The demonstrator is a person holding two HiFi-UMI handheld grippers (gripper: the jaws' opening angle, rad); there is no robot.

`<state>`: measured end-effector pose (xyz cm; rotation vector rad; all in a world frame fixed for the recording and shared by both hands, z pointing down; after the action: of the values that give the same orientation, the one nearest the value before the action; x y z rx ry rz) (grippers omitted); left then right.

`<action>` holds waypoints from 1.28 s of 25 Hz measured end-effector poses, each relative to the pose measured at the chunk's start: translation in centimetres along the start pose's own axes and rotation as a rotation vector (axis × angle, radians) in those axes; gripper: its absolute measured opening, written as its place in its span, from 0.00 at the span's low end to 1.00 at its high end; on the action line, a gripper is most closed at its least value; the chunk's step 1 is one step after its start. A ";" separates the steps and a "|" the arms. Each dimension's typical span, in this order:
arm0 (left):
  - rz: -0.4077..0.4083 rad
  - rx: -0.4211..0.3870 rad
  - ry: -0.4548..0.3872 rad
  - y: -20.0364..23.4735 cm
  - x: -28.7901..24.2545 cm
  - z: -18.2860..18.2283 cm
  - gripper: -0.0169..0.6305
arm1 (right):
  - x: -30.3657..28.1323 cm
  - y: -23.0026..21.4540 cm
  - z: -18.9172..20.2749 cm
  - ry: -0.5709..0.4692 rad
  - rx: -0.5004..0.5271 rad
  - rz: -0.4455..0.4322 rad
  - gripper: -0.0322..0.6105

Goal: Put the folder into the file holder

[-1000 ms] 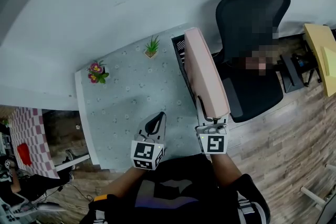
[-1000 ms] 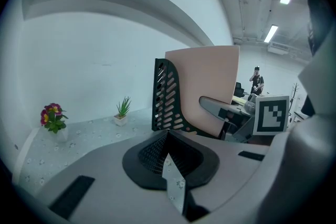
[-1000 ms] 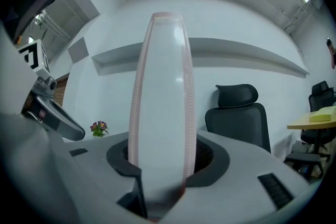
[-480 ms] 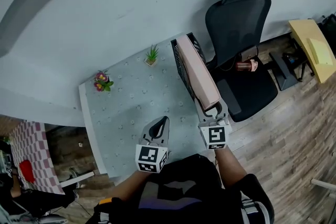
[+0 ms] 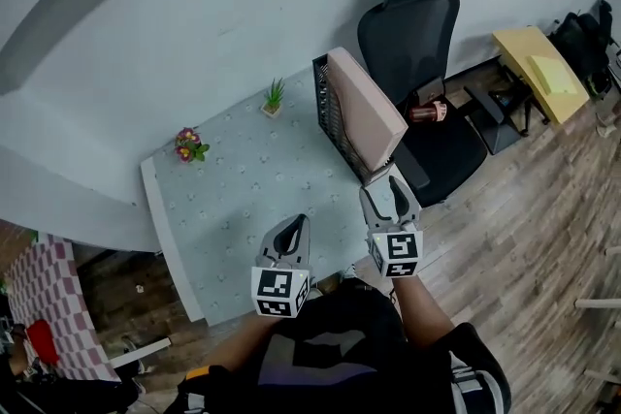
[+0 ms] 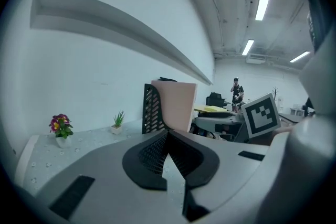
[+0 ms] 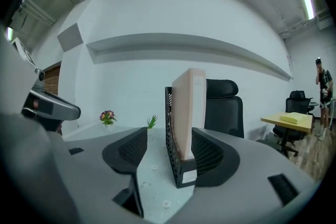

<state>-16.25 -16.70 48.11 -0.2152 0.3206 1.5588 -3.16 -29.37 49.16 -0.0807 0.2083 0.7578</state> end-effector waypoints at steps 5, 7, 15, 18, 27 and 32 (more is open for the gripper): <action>0.076 0.021 -0.006 -1.6 2.5 1.3 0.04 | 5.3 3.1 0.4 0.044 -0.004 0.012 0.45; 0.096 0.018 -0.007 -2.1 3.4 1.6 0.04 | 7.1 4.4 0.6 0.054 -0.015 0.009 0.45; 0.110 -0.029 -0.031 -3.7 4.7 1.3 0.04 | 10.2 5.5 0.8 0.068 -0.066 -0.034 0.47; 0.112 -0.037 -0.043 -5.1 3.9 1.0 0.04 | 10.9 4.4 0.4 0.059 -0.069 -0.058 0.48; 0.129 -0.049 -0.016 -10.7 0.9 1.2 0.04 | 14.0 -1.0 2.4 0.100 -0.079 -0.053 0.50; 0.144 -0.067 0.011 -13.1 0.3 1.8 0.04 | 15.0 -2.9 2.9 0.111 -0.053 -0.045 0.51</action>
<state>-3.02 -15.85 48.82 -0.2572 0.2978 1.7132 9.91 -20.91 48.77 -0.1779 0.2911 0.7147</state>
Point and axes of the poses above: the fingertips, and each gripper's own axes: x backward along the fingers, y to its left, z out of its underside, the point moved 3 cm from there along x, backward along the fingers, and after that the axes turned 1 degree about -z, right-handed, at the moved point
